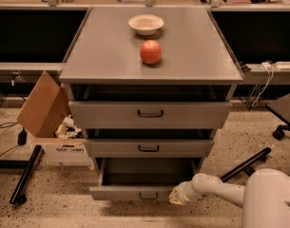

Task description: Close bottom drawer

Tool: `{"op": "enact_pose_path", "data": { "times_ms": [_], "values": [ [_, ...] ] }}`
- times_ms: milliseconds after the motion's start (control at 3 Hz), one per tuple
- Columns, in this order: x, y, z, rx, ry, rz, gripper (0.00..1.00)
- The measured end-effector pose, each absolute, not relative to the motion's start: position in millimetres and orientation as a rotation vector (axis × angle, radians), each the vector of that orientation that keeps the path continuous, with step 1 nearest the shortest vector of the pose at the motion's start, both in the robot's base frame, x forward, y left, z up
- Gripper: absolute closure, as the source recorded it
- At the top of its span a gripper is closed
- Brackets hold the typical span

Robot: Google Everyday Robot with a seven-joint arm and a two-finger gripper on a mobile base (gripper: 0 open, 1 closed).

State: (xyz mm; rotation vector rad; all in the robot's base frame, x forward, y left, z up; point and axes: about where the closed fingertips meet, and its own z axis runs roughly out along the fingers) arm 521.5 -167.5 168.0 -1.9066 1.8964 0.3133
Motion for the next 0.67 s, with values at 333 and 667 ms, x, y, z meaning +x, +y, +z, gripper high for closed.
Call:
{"op": "enact_pose_path", "data": {
  "times_ms": [333, 667],
  "values": [
    [521.5, -167.5, 168.0, -1.907, 1.896, 0.313, 0.06],
    [521.1, -166.5, 167.7, -1.897, 1.893, 0.319, 0.0]
  ]
}}
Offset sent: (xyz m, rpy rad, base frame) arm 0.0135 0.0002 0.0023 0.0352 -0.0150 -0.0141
